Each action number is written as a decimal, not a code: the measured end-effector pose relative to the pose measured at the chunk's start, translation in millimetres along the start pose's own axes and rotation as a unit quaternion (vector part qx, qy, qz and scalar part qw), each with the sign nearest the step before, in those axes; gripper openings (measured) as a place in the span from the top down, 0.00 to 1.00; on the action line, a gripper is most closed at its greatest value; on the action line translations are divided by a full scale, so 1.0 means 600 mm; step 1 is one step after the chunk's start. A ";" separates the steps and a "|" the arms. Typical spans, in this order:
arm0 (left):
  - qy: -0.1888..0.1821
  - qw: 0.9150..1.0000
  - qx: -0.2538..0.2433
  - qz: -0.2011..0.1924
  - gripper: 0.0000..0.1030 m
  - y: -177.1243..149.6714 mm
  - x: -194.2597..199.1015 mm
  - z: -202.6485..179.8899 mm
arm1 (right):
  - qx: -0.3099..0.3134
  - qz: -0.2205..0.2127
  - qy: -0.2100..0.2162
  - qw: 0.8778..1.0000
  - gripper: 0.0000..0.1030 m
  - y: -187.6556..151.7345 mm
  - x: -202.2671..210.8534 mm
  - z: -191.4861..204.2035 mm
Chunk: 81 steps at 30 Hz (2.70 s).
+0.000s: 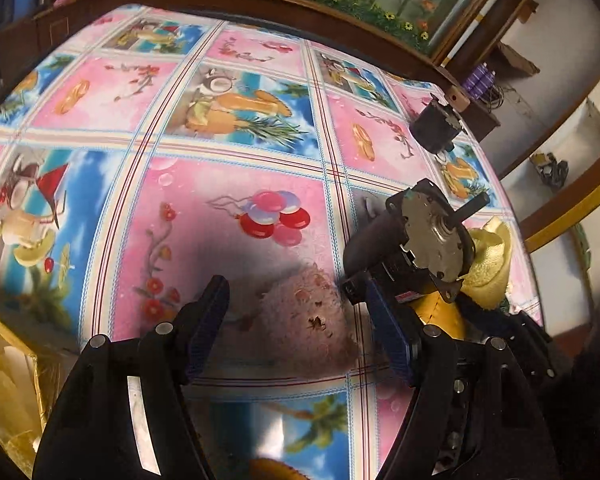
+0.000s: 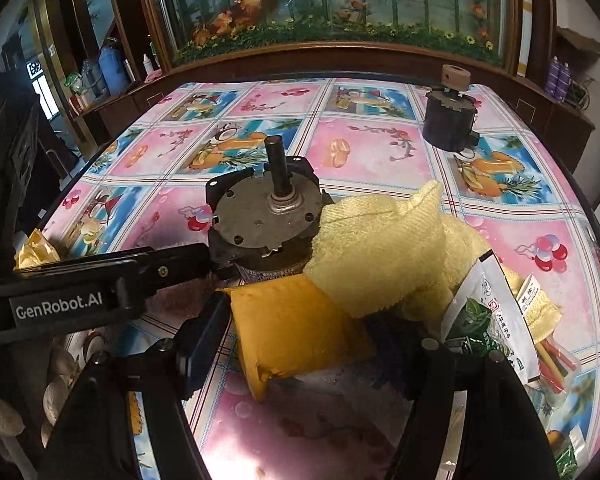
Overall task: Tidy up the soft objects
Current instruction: 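Grasp the pink fluffy ball with the left tool while the right tool grasps the mustard-yellow pouch, then carry the pink ball and yellow pouch into the box and open both tools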
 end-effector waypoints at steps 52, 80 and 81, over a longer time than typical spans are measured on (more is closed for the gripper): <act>-0.002 0.990 0.001 -0.138 0.75 -0.125 0.373 0.066 | 0.050 -0.073 0.186 0.979 0.56 -0.044 0.262 0.184; 0.103 0.984 0.111 -0.091 0.70 -0.071 0.286 0.337 | 0.161 -0.020 0.160 0.974 0.57 -0.048 0.134 0.419; 0.103 0.984 0.116 -0.090 0.69 -0.071 0.287 0.339 | 0.166 -0.022 0.158 0.973 0.56 -0.049 0.133 0.421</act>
Point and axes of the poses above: each gripper's, at about its wrist camera, not at the fingertips, and x roughly against the way its jaws point, z to its left, y to its top, the point moved 3 cm from there along -x, roughly the way its jaws point, and after that the axes turned 10 degrees about -y, right-handed, at the moved point
